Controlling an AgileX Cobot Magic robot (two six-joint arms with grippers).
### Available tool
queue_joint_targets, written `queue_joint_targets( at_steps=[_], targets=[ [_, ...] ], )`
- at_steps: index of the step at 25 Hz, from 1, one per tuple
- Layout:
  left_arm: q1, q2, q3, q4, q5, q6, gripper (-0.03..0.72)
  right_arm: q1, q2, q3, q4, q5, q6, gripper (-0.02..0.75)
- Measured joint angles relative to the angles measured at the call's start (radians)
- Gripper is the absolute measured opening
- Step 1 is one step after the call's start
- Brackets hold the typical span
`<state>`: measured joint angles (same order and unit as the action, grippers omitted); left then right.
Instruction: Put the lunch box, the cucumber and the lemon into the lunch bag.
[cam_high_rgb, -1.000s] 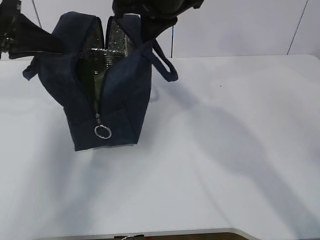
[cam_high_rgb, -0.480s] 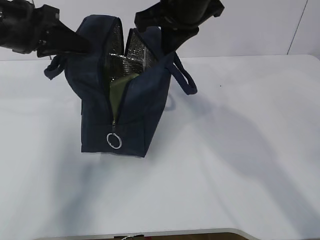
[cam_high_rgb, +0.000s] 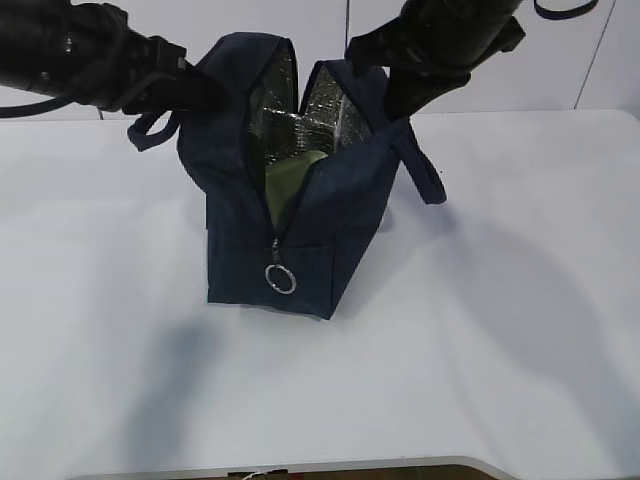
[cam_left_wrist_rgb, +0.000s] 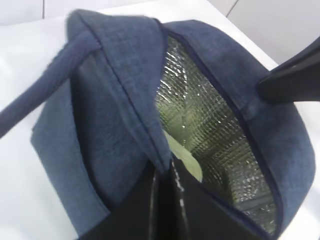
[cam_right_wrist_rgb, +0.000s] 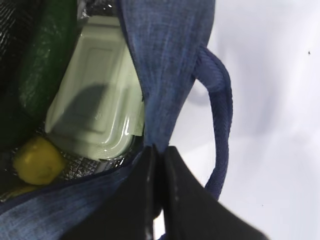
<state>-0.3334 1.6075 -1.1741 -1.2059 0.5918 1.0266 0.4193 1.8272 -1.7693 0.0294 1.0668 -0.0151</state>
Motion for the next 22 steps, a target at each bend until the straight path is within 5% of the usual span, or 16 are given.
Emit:
queue_joint_targets(
  at_steps=[22],
  targets=[
    [-0.162, 0.056, 0.0, 0.066, -0.238, 0.079, -0.015, -0.017, -0.008, 0.095, 0.068, -0.179, -0.176, 0.008]
  ],
)
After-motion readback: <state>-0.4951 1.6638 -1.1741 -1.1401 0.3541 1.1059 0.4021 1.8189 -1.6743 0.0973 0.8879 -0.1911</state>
